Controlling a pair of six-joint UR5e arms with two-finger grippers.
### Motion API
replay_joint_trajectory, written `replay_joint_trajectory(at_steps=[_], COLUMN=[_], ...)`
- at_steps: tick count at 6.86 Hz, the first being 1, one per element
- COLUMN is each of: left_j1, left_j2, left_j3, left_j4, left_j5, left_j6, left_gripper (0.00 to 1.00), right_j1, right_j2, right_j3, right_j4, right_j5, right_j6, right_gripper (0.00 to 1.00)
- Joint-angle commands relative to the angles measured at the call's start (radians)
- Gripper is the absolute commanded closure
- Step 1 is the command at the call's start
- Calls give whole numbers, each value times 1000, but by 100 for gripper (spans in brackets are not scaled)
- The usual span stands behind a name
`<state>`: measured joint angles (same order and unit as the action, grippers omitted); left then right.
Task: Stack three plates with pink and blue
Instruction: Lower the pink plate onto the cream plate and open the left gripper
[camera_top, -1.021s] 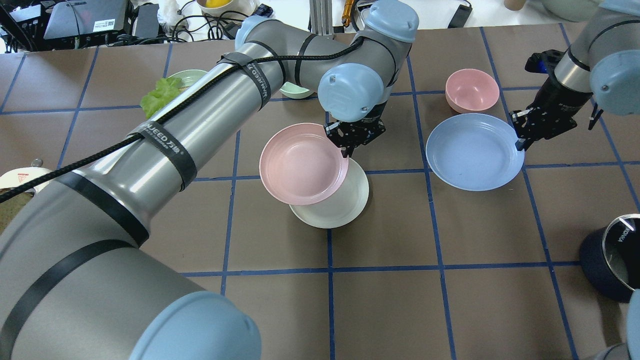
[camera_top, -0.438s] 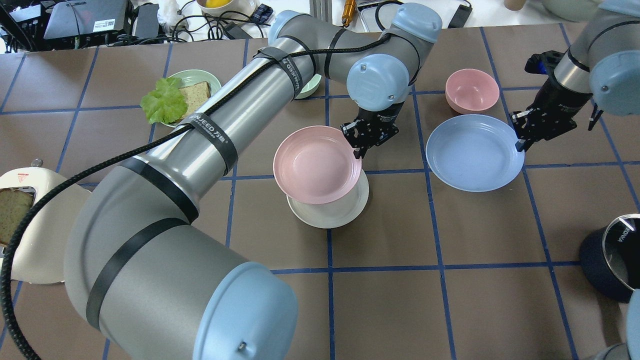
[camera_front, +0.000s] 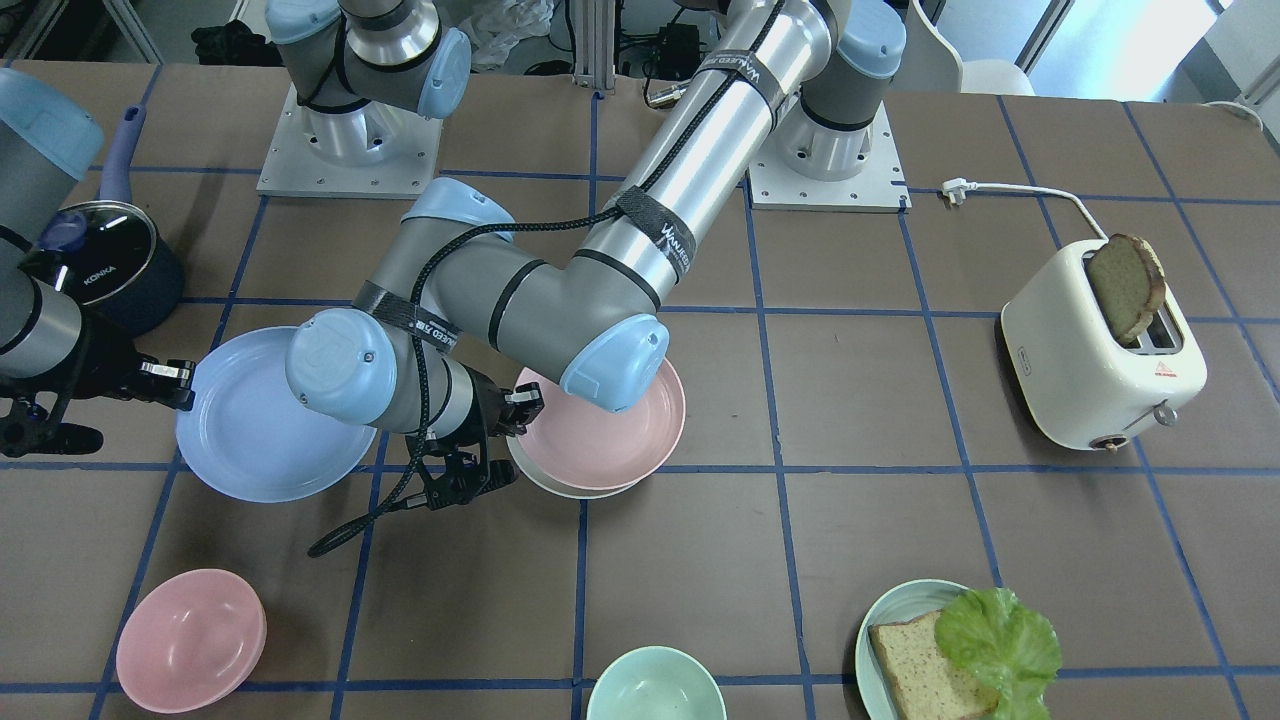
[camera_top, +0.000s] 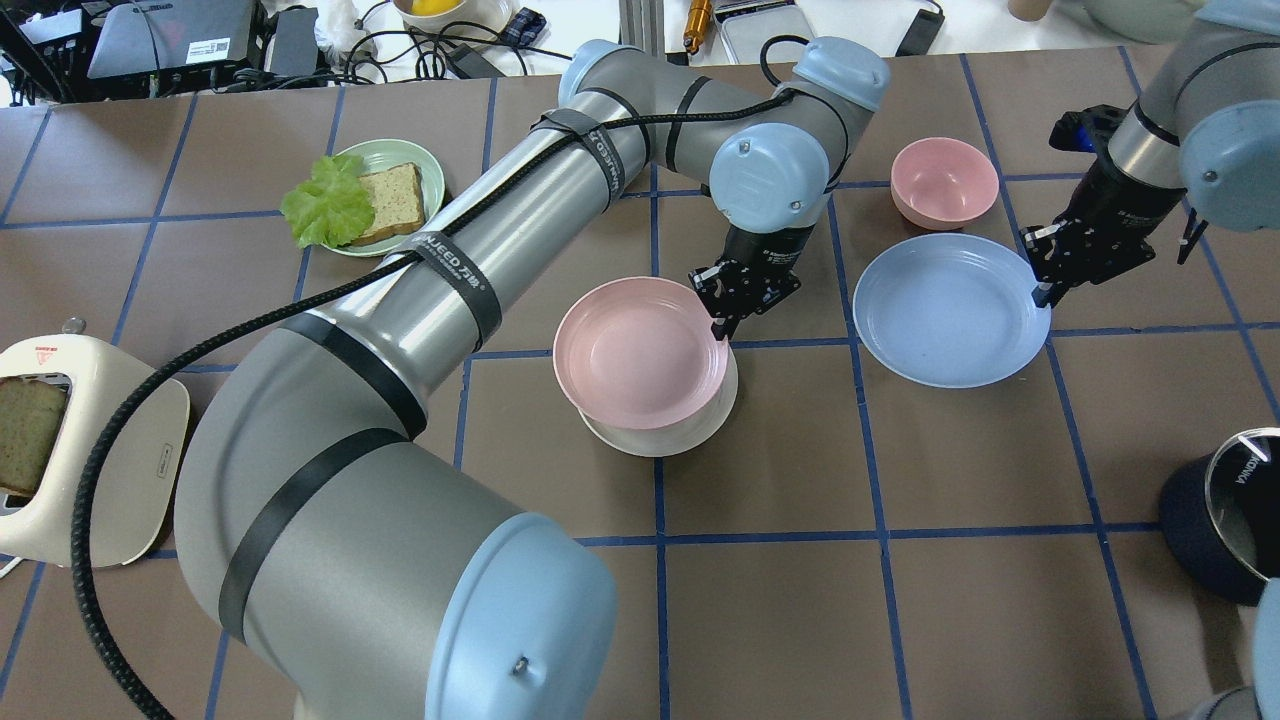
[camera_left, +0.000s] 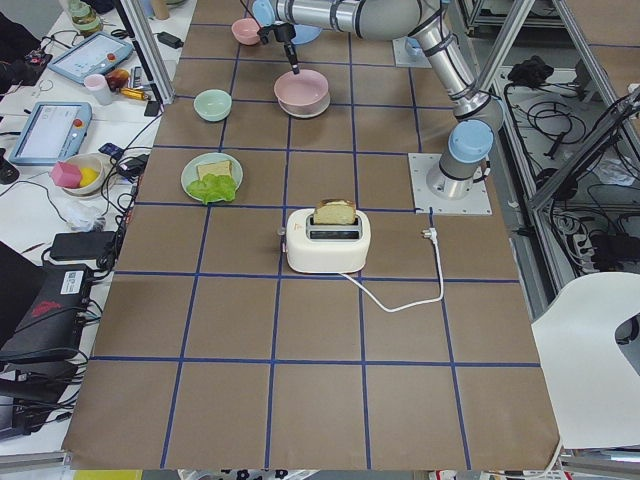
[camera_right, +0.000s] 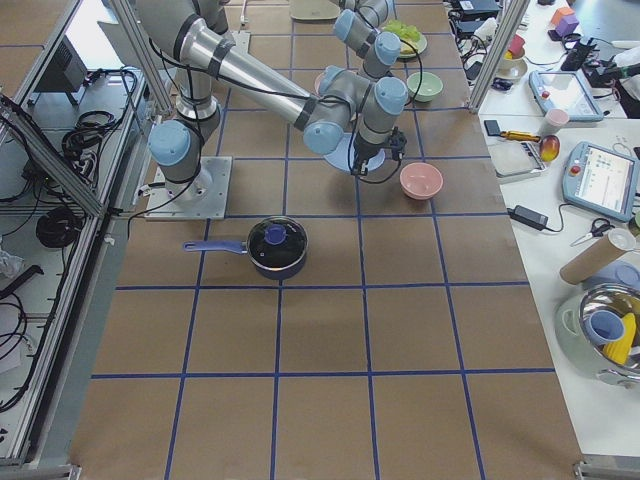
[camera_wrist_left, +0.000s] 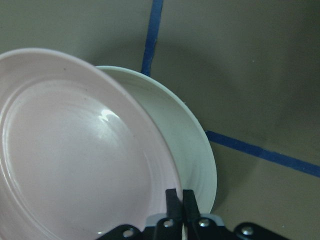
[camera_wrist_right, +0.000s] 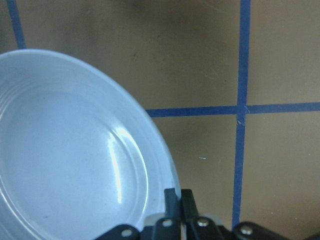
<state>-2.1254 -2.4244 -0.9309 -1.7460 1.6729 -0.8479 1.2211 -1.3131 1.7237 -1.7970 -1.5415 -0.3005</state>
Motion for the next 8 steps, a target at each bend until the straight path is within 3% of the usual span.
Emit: replay_joint_trajectory(at_steps=[1, 6, 8], left_j1=[-1, 1, 1], left_j2=[-33, -47, -48], left_j3=[26, 32, 32], left_j4=[3, -3, -3], left_j5=[-7, -12, -10], left_j6=[-3, -3, 0], left_gripper=[100, 100, 70], right_j1=[0, 0, 0], right_j2=[2, 0, 0], right_j3=[1, 2, 1], right_j4=[1, 1, 2], right_j5=[0, 1, 0], right_j6=[0, 1, 1], right_gripper=[100, 100, 100])
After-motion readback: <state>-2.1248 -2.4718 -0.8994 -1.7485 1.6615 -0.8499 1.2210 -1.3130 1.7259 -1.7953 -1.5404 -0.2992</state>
